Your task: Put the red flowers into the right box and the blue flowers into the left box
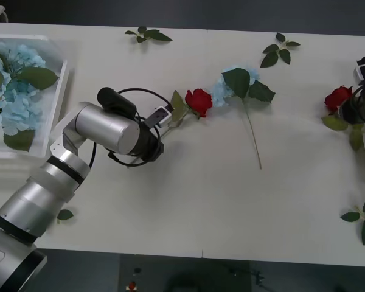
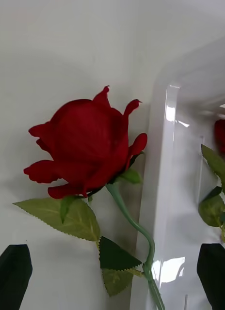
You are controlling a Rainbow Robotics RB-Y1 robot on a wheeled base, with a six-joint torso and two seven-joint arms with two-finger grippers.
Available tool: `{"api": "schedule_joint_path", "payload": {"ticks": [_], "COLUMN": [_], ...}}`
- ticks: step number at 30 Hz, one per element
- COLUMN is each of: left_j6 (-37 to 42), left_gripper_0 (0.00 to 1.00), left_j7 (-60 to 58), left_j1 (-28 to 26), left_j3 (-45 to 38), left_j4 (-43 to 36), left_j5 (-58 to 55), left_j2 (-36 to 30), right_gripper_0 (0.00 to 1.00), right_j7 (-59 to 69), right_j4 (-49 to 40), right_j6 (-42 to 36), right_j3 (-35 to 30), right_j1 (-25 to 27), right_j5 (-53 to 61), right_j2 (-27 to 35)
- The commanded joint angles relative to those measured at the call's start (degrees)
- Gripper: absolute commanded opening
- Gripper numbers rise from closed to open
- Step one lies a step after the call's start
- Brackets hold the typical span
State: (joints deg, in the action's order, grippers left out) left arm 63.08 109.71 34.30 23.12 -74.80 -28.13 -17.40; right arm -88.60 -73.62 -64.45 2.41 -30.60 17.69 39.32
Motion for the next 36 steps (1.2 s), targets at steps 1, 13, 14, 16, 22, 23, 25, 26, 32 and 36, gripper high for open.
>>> {"api": "schedule_joint_path", "payload": {"ticks": [1, 13, 14, 16, 22, 23, 25, 26, 32, 36], "left_j6": [-0.7, -0.6, -0.6, -0.7, -1.9, -2.1, -2.3, -2.3, -2.3, -2.3], "left_gripper_0": [0.00, 0.00, 0.00, 0.00, 0.99, 1.00, 1.00, 1.00, 1.00, 1.00], "left_j7": [1.8, 2.1, 2.1, 2.1, 2.7, 2.8, 2.8, 2.8, 2.5, 2.5], "left_j1": [-3.6, -17.7, -19.1, -20.9, -22.9, -22.8, -22.7, -22.4, -18.4, -15.1], "left_j3": [-1.1, -5.4, -5.9, -6.8, -7.8, -8.1, -9.0, -9.7, -11.2, -11.2], "left_j4": [-4.9, -21.4, -22.8, -24.6, -27.0, -27.2, -27.8, -28.3, -28.8, -27.1], "left_j5": [-0.7, -2.9, -3.1, -3.3, -4.0, -4.0, -4.2, -4.3, -4.6, -4.3], "left_j2": [-4.8, -12.7, -13.3, -13.9, -14.9, -14.9, -14.9, -14.9, -13.8, -12.6], "right_gripper_0": [1.00, 1.00, 1.00, 1.00, 1.00, 1.00, 1.00, 1.00, 1.00, 0.69], "right_j7": [3.3, 2.7, 2.7, 2.6, 2.6, 2.6, 2.6, 2.7, 3.2, 3.4], "right_j4": [0.5, 14.0, 15.4, 17.3, 20.5, 20.7, 20.9, 21.0, 22.6, 22.7], "right_j6": [0.2, 6.3, 6.9, 7.8, 9.9, 9.9, 9.9, 10.0, 11.5, 11.7], "right_j3": [-1.3, -1.3, -1.2, -1.2, -1.0, -1.0, -1.0, -1.0, -1.1, -1.1], "right_j1": [-2.6, -8.1, -8.3, -8.9, -9.2, -9.2, -9.1, -9.1, -9.1, -9.2], "right_j5": [-4.3, -12.3, -12.8, -13.2, -15.1, -15.5, -16.1, -16.9, -20.1, -21.4], "right_j2": [-0.8, -3.6, -3.9, -4.2, -5.5, -5.7, -6.0, -6.2, -7.4, -7.5]}}
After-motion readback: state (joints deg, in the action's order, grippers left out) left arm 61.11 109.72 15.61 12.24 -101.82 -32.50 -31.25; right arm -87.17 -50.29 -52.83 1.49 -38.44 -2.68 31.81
